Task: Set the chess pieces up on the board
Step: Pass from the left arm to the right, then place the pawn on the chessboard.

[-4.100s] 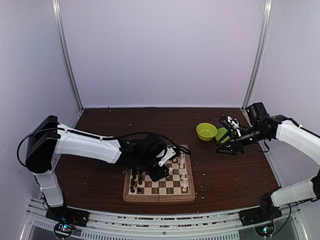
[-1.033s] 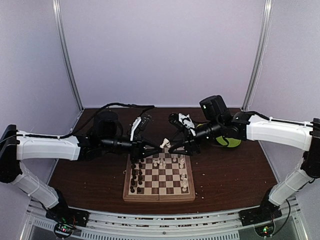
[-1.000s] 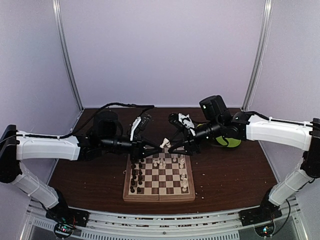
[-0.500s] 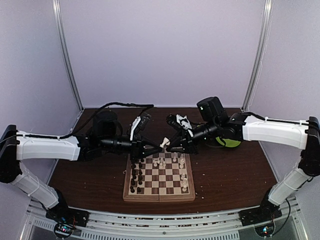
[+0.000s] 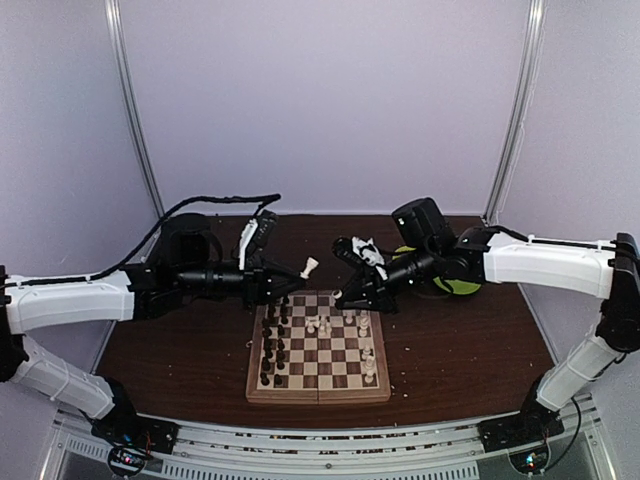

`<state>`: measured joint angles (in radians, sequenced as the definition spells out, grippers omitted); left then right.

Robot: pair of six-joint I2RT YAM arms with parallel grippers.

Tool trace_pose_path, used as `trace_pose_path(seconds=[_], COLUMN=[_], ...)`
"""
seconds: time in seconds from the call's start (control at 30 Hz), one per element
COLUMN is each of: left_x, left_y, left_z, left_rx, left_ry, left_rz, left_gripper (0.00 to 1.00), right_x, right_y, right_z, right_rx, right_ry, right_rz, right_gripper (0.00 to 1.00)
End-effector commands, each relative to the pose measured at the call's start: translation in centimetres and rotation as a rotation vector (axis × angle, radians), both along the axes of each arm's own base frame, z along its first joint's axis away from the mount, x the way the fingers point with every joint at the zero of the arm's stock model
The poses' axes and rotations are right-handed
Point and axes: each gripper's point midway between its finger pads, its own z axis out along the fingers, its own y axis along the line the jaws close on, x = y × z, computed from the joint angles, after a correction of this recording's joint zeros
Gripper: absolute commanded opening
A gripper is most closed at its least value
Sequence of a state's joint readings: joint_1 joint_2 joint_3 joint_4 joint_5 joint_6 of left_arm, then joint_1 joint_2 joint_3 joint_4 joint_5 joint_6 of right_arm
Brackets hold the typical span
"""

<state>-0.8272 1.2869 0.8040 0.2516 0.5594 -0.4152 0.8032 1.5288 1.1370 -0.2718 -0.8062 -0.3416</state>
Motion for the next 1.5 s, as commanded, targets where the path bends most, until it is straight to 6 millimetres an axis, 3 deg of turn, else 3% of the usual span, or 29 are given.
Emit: trace_pose_path(seconds=[0.0,0.1,0.3,0.5,0.67,1.1,1.47], left_x=[3.0,4.3,4.4,4.4,4.3,4.2,4.5], left_y=[4.5,7.6,10.4,12.0,12.6,12.6,12.2], left_z=[-0.7,-1.0,0.6,1.2,1.6,0.4,-0.3], left_rx=[0.074,0.127,0.153,0.164,0.161,0.165,0.164], left_ry=[-0.029,-0.020,-0.071,-0.098,-0.112,-0.095,-0.075], left_rz=[0.239,0.375,0.469,0.524,0.543,0.543,0.539], left_gripper=[0.03,0.03,0.03,0.03,0.03,0.03,0.03], right_x=[-0.8,-1.1,-1.1,-1.0,-1.1,-0.2,0.2], right_y=[-0.1,0.4,0.9,0.7,-0.1,-0.6,-0.9], right_z=[-3.5,-5.8,-9.3,-9.3,-10.1,-10.8,-12.4], right_rx=[-0.160,-0.298,-0.574,-0.757,-0.966,-1.294,-1.459], right_ry=[-0.015,-0.044,-0.126,-0.280,-0.448,-0.911,-1.118], right_rz=[0.029,0.054,0.108,0.187,0.296,0.422,0.474], right_gripper=[0.10,0.10,0.09,0.09,0.09,0.09,0.09])
